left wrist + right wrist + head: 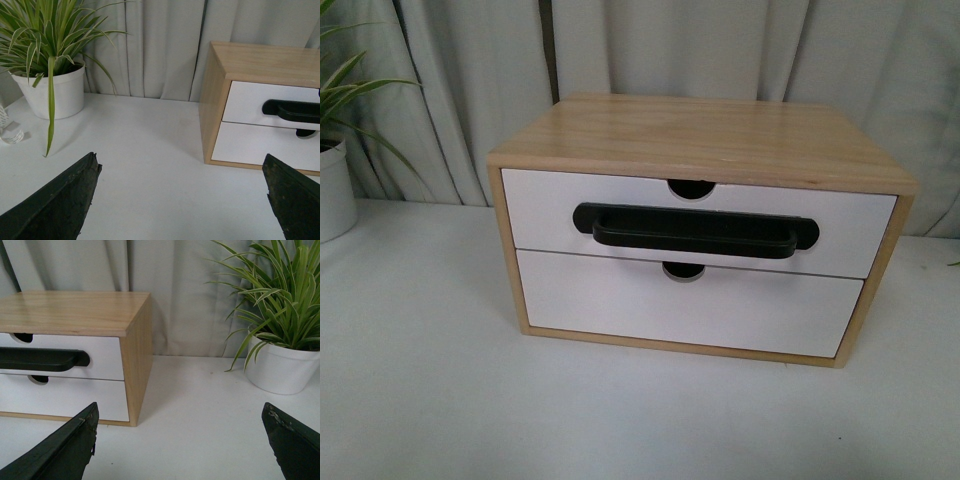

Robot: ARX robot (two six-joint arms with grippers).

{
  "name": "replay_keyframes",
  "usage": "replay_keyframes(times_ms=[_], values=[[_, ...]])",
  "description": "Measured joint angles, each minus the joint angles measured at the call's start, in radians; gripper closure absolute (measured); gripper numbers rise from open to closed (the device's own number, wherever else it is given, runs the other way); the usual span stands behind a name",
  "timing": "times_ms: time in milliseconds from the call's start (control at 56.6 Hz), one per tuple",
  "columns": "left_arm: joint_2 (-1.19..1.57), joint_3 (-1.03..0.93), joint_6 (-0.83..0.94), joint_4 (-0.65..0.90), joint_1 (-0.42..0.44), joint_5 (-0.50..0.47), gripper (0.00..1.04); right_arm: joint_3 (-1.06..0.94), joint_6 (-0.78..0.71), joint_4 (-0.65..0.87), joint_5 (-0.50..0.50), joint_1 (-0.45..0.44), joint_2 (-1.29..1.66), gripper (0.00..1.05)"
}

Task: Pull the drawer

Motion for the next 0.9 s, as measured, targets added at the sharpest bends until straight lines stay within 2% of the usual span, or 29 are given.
replay_keyframes(times_ms=[901], values=[[0.000, 0.000, 0.000, 0.000, 0.000, 0.000, 0.06, 0.000, 0.000, 0.000, 0.000, 0.000, 0.000, 0.09]])
